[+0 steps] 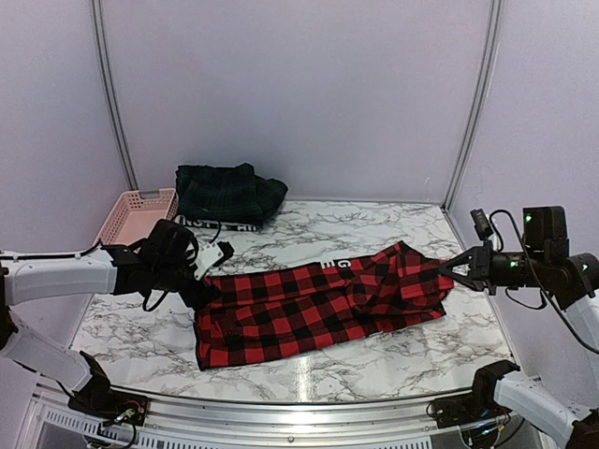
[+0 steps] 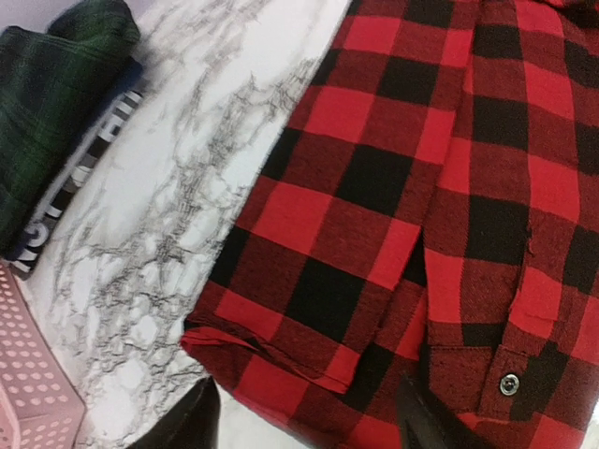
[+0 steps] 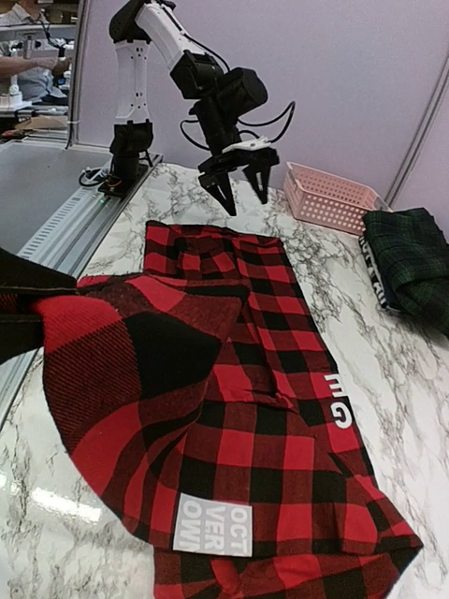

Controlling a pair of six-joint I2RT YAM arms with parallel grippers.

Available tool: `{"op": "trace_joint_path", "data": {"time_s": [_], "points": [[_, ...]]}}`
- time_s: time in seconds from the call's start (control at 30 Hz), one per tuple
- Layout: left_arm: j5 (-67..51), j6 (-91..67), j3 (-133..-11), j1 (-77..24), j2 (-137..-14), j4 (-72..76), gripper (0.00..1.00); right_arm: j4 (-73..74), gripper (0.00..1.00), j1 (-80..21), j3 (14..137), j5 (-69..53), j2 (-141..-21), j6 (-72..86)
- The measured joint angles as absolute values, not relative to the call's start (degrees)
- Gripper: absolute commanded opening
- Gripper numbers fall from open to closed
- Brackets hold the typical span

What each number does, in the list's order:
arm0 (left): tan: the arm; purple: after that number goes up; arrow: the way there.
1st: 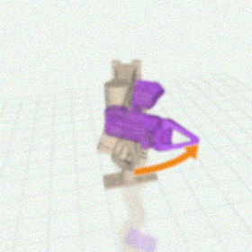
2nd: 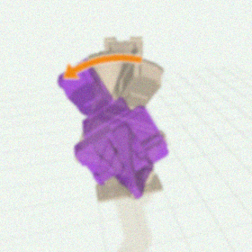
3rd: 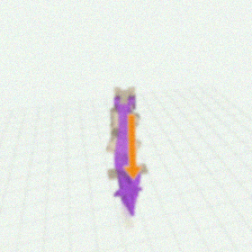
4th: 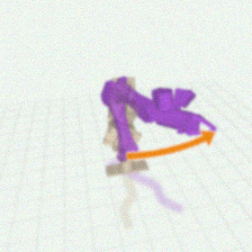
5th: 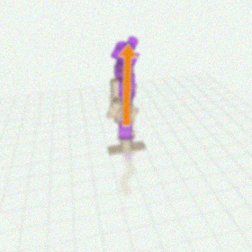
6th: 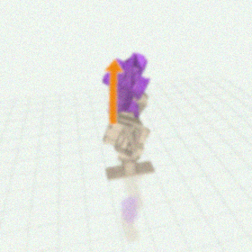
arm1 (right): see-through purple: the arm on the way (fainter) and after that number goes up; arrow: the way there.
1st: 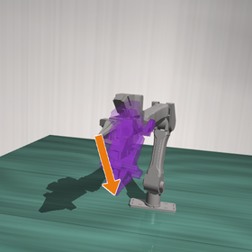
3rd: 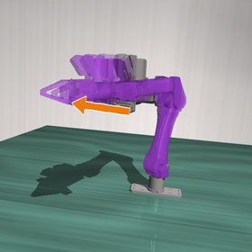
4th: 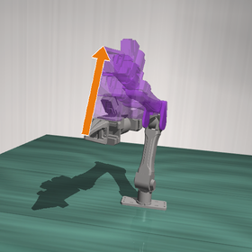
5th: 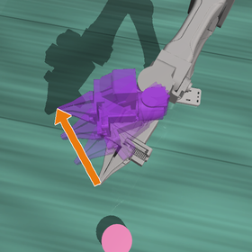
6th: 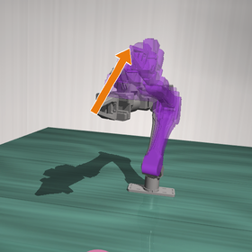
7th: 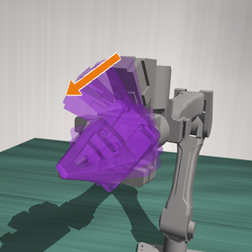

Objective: Fold and stack the mixed laundry pile
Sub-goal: Fold the 1/3-folded T-shirt at the center of the board.

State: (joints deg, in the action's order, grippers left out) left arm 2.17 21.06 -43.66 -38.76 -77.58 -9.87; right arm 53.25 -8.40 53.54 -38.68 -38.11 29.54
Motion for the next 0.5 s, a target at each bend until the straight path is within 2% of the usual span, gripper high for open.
{"op": "trace_joint_path", "data": {"time_s": [0.27,0.5], "points": [[10.3,11.4,-44.2,-38.7,-67.5,2.1,0.99,46.8,0.0,-10.5,49.9,-43.9,-46.3,27.1],[15.6,5.1,-54.1,-38.6,-70.4,1.9,0.99,40.8,0.0,-20.5,54.1,-42.3,-64.9,22.5]]}}
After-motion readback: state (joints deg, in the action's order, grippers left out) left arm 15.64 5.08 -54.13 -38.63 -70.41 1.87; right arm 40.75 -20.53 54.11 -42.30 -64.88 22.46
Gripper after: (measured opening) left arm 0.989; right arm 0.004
